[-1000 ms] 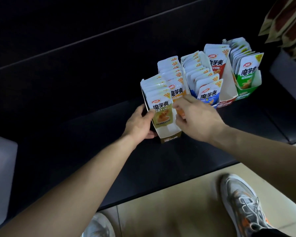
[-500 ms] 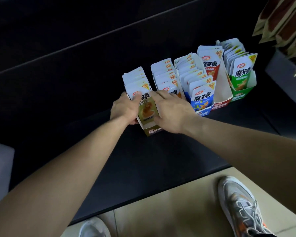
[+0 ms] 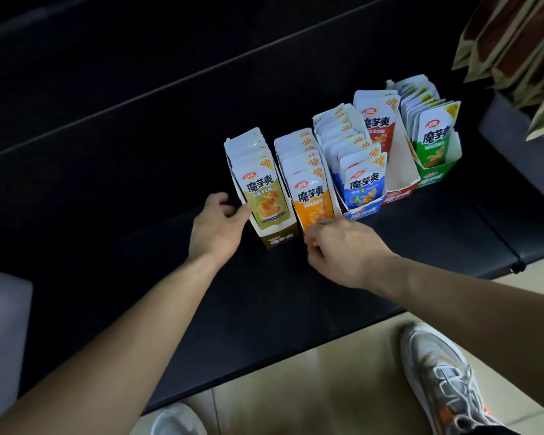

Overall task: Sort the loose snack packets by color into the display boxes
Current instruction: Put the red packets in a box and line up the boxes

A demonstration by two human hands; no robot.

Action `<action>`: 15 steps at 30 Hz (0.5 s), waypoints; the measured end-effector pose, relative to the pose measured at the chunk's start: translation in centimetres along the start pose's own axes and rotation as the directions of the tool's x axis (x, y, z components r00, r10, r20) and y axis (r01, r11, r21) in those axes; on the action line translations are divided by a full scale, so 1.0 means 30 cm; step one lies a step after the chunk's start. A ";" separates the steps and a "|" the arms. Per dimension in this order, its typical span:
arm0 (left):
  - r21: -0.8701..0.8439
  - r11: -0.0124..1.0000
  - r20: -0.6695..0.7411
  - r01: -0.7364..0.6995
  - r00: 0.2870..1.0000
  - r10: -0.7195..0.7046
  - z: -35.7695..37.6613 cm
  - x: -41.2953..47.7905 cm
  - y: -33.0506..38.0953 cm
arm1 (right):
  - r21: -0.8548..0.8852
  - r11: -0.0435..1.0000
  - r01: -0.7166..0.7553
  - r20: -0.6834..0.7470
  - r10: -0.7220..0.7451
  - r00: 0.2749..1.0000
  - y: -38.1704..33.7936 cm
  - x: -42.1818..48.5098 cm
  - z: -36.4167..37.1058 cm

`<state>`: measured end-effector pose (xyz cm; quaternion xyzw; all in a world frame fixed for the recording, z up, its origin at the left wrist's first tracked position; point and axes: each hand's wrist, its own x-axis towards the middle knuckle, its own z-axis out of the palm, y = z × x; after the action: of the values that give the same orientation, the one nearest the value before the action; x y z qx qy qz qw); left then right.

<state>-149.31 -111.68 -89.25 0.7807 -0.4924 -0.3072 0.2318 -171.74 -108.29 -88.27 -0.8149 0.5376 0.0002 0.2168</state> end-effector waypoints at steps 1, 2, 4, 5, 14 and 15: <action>0.002 1.000 -0.022 -0.016 1.000 0.016 -0.002 -0.027 -0.017 | -0.008 1.000 0.004 0.011 -0.003 1.000 -0.002 -0.011 -0.003; 0.008 1.000 -0.042 -0.030 0.999 0.030 -0.002 -0.053 -0.029 | -0.012 1.000 0.009 0.037 -0.008 0.999 -0.006 -0.021 -0.011; 0.021 0.998 -0.050 -0.064 0.997 0.065 0.004 -0.101 -0.038 | -0.005 1.000 0.029 0.128 -0.028 0.991 -0.011 -0.035 -0.032; 0.028 0.995 -0.036 -0.096 0.995 0.097 0.012 -0.117 -0.040 | 0.005 0.999 0.041 0.155 -0.042 0.987 -0.011 -0.037 -0.047; 0.184 0.860 0.154 -0.477 0.878 0.454 0.100 -0.174 0.014 | -0.286 0.955 0.075 -0.165 -0.126 0.978 0.045 0.161 -0.129; 0.181 0.858 0.161 -0.482 0.875 0.457 0.104 -0.173 0.015 | -0.367 0.927 0.074 -0.127 -0.128 0.984 0.047 0.178 -0.123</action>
<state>-153.50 -107.33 -89.86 0.6387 -0.7105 -0.2297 0.1859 -171.58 -114.75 -86.68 -0.8651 0.5003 0.0269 0.0225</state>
